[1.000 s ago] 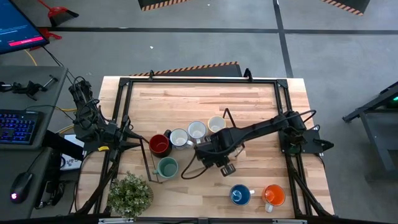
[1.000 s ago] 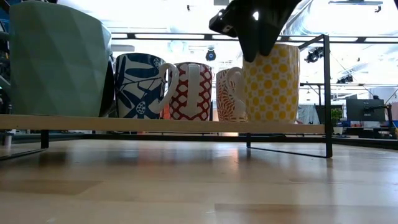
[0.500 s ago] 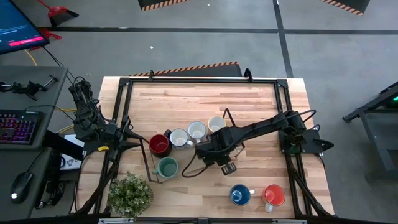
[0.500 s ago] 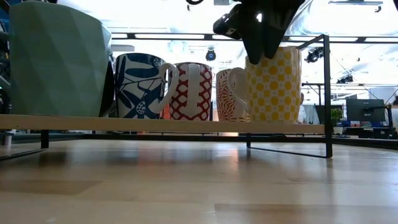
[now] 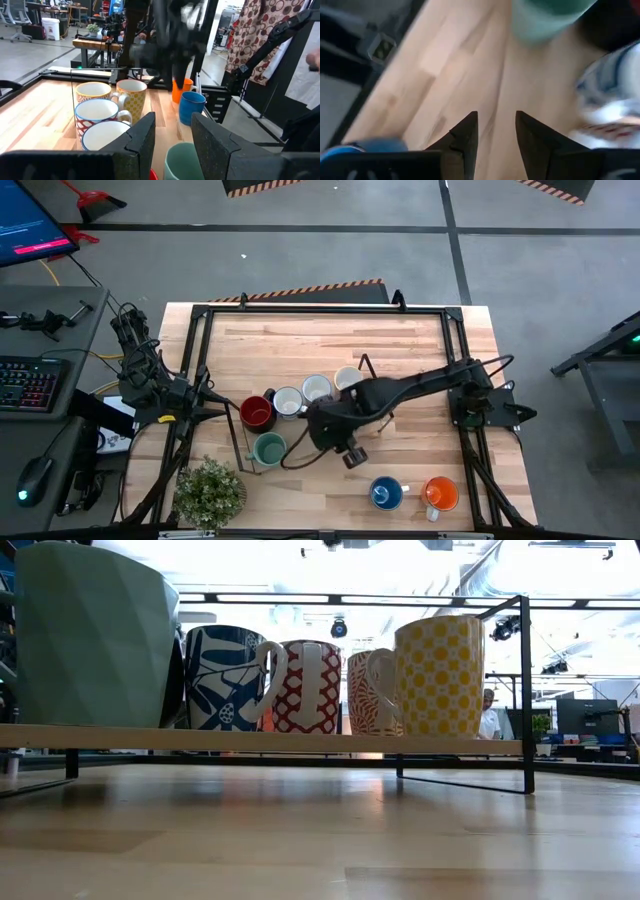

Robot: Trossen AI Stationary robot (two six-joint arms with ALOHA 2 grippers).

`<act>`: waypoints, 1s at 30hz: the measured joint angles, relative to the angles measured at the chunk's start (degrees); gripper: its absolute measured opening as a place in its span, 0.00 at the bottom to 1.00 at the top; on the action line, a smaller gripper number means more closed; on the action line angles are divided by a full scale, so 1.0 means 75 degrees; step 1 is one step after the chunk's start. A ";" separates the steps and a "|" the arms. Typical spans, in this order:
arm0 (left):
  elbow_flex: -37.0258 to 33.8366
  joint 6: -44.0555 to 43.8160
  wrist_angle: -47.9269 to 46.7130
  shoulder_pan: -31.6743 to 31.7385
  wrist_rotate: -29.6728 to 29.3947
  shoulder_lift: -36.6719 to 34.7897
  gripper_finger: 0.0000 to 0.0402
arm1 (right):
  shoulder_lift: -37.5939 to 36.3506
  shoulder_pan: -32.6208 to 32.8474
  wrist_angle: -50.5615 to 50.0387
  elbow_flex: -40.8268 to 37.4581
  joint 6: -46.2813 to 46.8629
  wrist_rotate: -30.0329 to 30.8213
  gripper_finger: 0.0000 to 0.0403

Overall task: Place coffee mugs
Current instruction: Put the blue mug on the shelf

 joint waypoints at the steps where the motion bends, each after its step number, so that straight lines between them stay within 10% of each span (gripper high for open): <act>1: 0.0000 -0.0001 0.0006 0.0000 0.0000 -0.0003 0.29 | 0.0003 0.0009 -0.0190 0.0391 0.0026 0.0020 0.27; 7: 0.0000 -0.0009 0.0005 0.0003 -0.0003 0.0000 0.29 | -0.0283 0.0342 -0.2058 0.2270 0.0872 0.0577 0.27; 22: 0.0000 -0.0263 0.0037 0.0003 -0.0365 -0.0001 0.29 | -0.6727 0.2394 0.1825 -0.5655 0.4657 0.3934 0.27; 30: 0.0000 -0.1627 0.0040 0.0000 -0.0680 0.0002 0.29 | -0.8959 0.2761 0.5118 -0.9450 0.5806 0.3961 0.27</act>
